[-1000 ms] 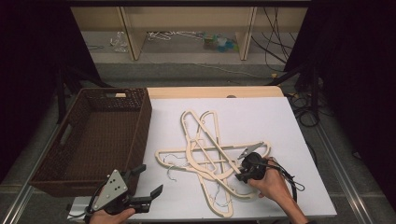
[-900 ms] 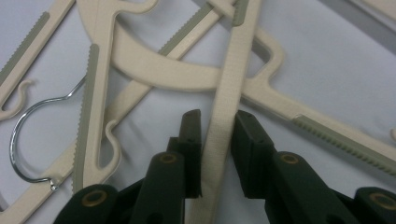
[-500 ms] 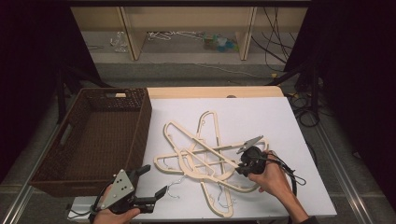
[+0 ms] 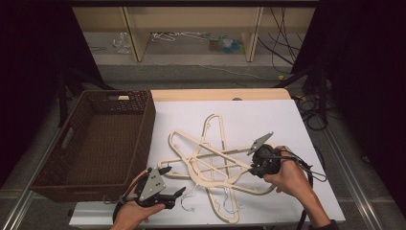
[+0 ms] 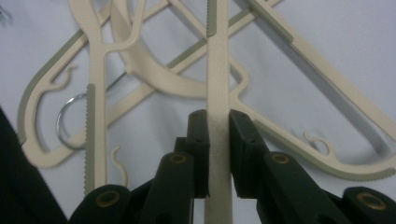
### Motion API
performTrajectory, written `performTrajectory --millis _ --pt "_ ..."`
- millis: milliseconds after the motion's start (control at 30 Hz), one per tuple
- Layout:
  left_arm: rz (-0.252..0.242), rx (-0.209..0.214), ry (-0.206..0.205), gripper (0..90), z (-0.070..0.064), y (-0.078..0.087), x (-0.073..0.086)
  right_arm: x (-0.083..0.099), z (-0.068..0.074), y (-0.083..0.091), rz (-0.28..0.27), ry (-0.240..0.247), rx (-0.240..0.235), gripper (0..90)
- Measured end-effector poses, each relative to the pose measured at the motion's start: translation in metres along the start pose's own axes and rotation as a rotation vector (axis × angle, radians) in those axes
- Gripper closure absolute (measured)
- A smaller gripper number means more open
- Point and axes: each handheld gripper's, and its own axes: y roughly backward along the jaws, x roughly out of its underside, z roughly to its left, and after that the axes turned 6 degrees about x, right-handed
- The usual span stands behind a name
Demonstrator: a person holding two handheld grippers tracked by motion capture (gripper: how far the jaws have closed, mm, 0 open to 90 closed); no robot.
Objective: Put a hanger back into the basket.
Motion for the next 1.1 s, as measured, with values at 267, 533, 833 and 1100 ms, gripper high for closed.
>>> performTrajectory --millis 267,533,833,1100 --pt "0.101 0.018 -0.149 25.4 -0.006 -0.035 -0.001 0.005 -0.008 0.021 0.000 0.016 -0.033 80.3" --pt "0.174 0.017 -0.270 28.5 -0.006 -0.052 -0.009 0.008 -0.011 0.026 -0.006 0.018 -0.045 80.3" --pt "0.226 0.017 -0.370 29.5 -0.015 -0.067 -0.016 0.009 -0.011 0.025 0.002 0.014 -0.053 80.3" --pt "0.188 0.074 -0.388 37.8 -0.011 -0.059 -0.023 0.015 -0.017 0.014 0.012 0.036 -0.071 79.6"
